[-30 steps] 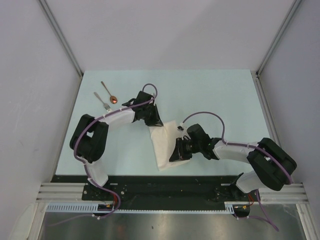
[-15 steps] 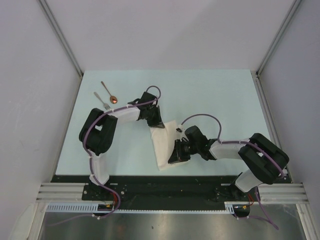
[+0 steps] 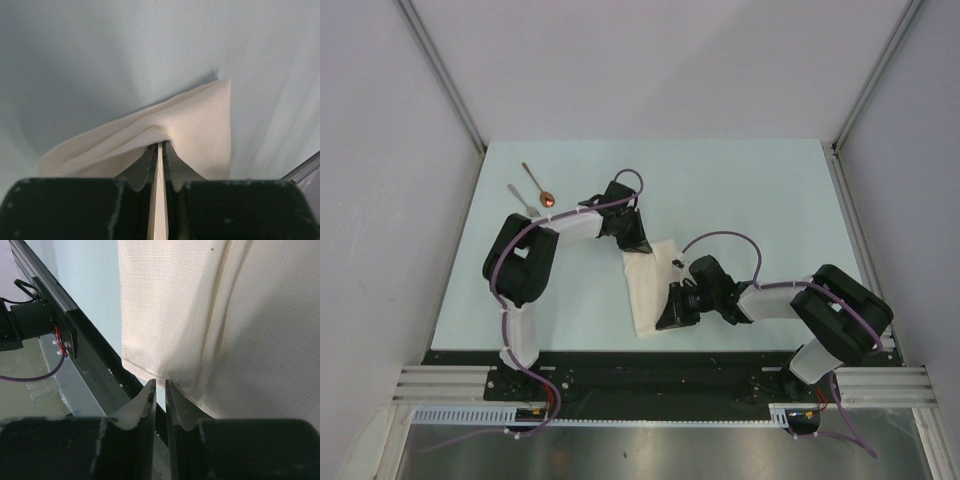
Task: Fold the napkin into a case and place the utensils inside
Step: Smooth out the 2/3-rectangle-folded napkin at the center of the board, then pick up the 2/3-rectangle-folded napkin from the center of the board.
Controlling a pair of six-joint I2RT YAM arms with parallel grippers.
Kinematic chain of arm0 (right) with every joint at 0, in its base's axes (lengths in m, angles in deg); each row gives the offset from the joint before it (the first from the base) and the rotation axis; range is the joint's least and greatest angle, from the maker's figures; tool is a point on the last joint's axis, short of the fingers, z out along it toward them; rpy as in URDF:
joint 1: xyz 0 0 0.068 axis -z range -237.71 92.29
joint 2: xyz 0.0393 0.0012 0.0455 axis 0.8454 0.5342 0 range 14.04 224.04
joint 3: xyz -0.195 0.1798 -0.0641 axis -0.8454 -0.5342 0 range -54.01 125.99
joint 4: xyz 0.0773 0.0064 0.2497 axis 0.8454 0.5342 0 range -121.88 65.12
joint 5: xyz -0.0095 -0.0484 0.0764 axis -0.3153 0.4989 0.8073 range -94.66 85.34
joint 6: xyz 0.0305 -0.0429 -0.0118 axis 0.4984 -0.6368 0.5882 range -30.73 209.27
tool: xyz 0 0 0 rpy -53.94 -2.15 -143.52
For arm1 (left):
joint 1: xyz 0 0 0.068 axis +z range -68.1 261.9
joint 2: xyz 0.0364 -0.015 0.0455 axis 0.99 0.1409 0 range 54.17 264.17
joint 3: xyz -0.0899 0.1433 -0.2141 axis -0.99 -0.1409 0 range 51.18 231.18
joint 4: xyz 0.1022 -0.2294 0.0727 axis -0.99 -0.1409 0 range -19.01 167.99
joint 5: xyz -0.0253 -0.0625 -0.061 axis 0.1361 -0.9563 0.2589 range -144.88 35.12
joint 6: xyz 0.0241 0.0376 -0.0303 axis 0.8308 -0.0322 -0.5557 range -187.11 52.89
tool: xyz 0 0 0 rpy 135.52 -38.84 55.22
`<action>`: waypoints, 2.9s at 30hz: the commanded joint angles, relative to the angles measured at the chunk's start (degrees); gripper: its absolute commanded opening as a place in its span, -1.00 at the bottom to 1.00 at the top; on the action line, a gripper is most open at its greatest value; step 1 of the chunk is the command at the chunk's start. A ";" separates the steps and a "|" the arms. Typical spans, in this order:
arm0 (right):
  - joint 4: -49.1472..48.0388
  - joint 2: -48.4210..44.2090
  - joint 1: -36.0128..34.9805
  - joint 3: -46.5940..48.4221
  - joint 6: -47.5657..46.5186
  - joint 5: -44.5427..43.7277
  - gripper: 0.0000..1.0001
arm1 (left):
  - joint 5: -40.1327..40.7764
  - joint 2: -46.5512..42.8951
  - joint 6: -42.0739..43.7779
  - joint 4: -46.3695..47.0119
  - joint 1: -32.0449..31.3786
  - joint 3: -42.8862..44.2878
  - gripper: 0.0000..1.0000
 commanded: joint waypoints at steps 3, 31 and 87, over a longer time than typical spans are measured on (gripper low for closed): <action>3.87 -1.95 1.02 3.01 -1.62 -0.87 -0.61 | -0.65 -10.40 1.34 0.77 0.45 -2.45 -0.53; 52.48 -32.45 45.58 7.07 -8.92 -23.54 0.74 | 39.95 1.80 -7.27 -29.28 -40.06 17.93 0.13; 2.12 8.06 20.71 11.81 0.66 1.07 0.78 | 22.99 -19.64 -8.94 -9.16 -36.64 -10.18 -0.99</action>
